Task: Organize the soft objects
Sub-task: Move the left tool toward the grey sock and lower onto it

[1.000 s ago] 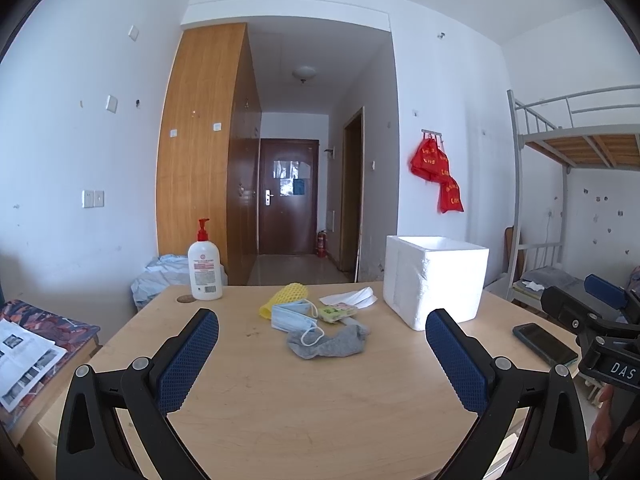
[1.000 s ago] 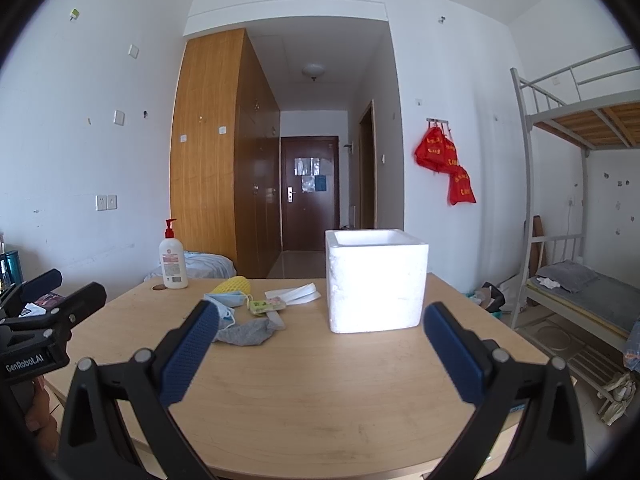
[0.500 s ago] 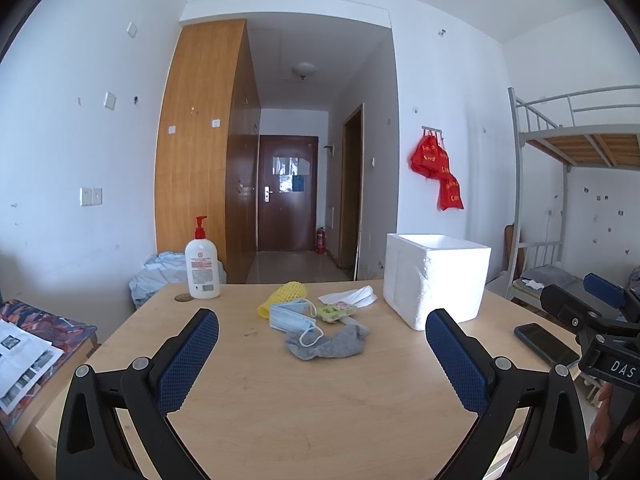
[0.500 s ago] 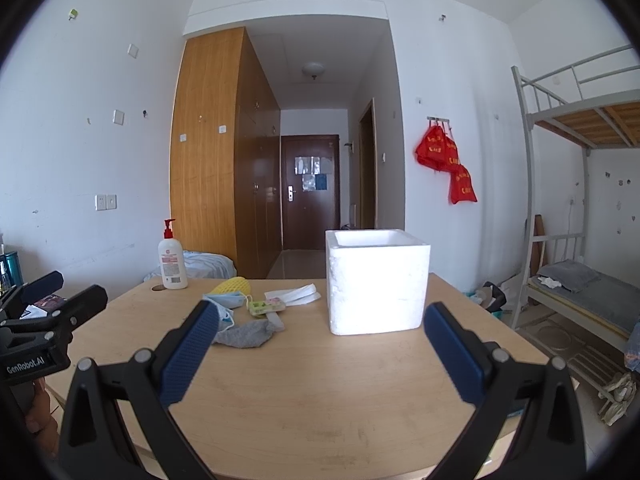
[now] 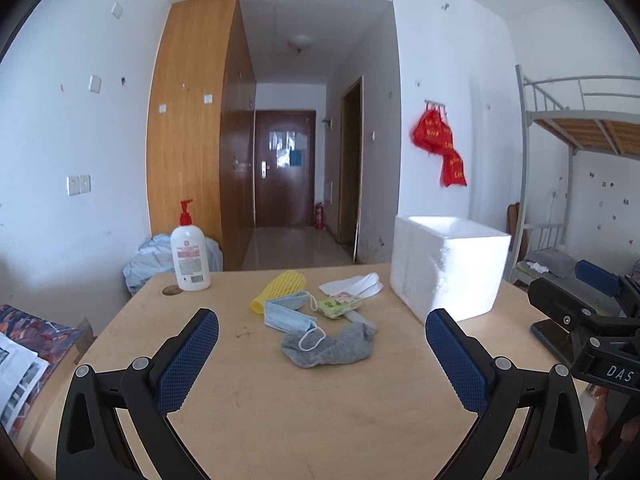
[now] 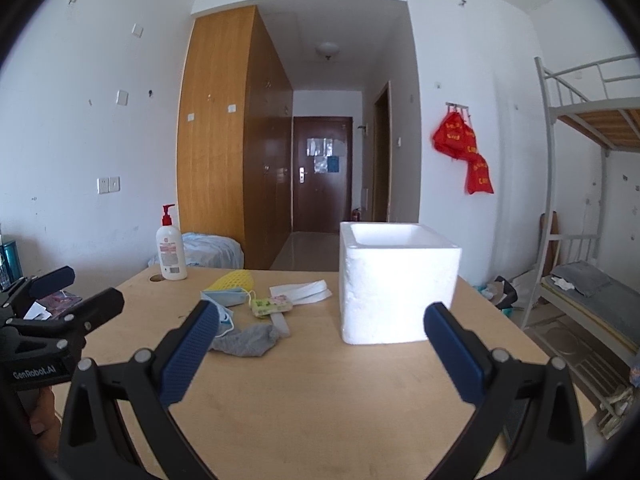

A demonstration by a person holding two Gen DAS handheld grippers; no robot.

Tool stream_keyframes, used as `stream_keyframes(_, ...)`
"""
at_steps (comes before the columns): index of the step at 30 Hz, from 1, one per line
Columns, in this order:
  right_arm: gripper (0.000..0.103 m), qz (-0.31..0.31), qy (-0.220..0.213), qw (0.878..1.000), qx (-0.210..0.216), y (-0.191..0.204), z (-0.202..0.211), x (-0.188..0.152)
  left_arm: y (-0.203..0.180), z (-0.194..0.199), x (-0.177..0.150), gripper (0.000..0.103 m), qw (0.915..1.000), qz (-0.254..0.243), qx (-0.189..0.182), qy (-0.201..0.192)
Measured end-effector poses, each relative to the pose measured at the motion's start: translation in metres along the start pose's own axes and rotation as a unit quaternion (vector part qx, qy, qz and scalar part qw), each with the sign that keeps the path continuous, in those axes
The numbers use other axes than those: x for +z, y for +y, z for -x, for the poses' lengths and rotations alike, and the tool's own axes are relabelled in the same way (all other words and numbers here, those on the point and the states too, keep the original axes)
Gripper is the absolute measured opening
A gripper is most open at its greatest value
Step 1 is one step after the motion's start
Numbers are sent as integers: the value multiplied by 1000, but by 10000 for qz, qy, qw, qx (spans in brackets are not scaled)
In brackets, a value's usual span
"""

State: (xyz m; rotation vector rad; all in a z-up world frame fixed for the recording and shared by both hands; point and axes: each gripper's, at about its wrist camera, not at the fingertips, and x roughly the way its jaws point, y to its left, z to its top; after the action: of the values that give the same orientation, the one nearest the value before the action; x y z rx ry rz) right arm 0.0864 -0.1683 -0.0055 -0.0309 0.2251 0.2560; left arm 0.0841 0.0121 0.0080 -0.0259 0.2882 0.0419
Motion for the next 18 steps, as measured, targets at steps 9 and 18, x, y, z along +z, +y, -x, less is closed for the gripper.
stream_keyframes(9, 103, 257, 596, 9974, 304, 12, -67, 11, 17, -71, 8, 103, 9966, 53, 45, 822)
stream_keyframes(18, 103, 374, 1642, 9817, 890, 23, -143, 2, 35, -141, -4, 102, 9822, 156, -188, 1860)
